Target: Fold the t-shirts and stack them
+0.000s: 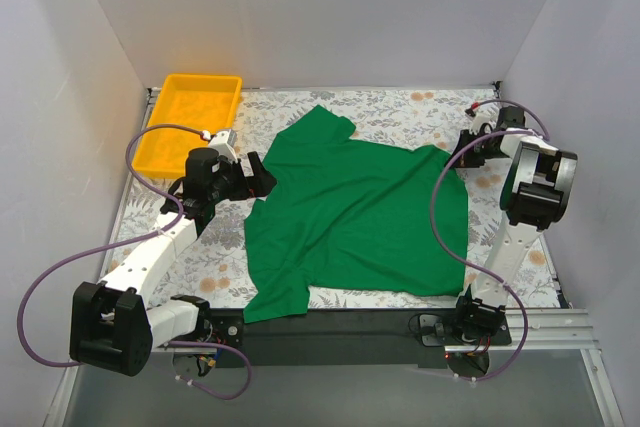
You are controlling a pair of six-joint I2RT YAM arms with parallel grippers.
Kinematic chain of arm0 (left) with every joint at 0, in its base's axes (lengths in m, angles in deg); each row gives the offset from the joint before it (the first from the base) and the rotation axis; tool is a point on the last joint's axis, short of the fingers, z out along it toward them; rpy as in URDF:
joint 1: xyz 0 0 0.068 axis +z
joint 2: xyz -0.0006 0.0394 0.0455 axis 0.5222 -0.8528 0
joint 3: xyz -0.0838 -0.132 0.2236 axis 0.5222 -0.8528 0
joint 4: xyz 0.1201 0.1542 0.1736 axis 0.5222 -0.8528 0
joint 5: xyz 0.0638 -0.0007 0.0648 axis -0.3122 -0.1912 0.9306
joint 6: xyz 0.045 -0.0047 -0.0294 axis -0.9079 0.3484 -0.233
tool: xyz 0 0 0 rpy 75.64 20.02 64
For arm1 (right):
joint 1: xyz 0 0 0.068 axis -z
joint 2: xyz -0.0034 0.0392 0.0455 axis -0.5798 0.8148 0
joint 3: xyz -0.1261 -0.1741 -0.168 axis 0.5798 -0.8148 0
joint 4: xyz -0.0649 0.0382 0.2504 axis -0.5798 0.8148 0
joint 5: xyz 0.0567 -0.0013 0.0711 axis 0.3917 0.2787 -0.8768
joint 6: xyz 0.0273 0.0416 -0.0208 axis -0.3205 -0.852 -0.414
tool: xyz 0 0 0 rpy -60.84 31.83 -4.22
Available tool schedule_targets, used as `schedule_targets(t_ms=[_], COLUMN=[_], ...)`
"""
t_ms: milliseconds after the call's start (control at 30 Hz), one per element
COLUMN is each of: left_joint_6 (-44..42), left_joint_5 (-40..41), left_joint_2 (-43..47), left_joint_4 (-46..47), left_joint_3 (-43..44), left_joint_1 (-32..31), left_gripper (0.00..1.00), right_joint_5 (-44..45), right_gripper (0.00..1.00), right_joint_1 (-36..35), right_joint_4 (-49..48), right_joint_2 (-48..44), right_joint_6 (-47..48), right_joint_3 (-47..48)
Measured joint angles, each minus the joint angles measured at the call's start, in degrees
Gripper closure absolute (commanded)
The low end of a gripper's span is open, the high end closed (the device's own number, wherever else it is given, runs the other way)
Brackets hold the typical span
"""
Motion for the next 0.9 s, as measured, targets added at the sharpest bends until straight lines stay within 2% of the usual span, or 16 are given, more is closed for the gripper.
schedule_targets(t_ms=[300,533,633,667,733,800,900], left_joint_6=[0.0,0.0,0.0,0.0,0.0,0.0,0.0], left_joint_5=[0.0,0.0,0.0,0.0,0.0,0.0,0.0], left_joint_2=[0.0,0.0,0.2,0.3,0.5,0.8,0.8], left_joint_4=[0.0,0.0,0.0,0.0,0.0,0.0,0.0], left_joint_3=[0.0,0.0,0.0,0.0,0.0,0.0,0.0], left_joint_1=[0.0,0.0,0.0,0.0,0.0,0.0,0.0], left_gripper=[0.06,0.06,0.06,0.06,0.06,0.06,0.06], right_joint_5=[-0.6,0.9,3.0,3.6,4.2,4.5,6.2], right_gripper=[0.99,0.99,0.76,0.63,0.57,0.57,0.56], right_joint_1=[-1.8,-8.8,-14.9,-17.2,-21.4,-23.8,-23.1], right_joint_4=[0.2,-0.6,-0.6,-0.5,0.3,1.1,2.1], right_joint_2=[-8.4,-18.3,-22.3,-23.4,-25.4,-27.4,-29.6], right_joint_6=[3.4,7.5,10.5,11.7,14.1,16.1,17.5], right_joint_3=[-7.2,-14.0,-17.9,-19.2,-21.4,-23.3,-24.0])
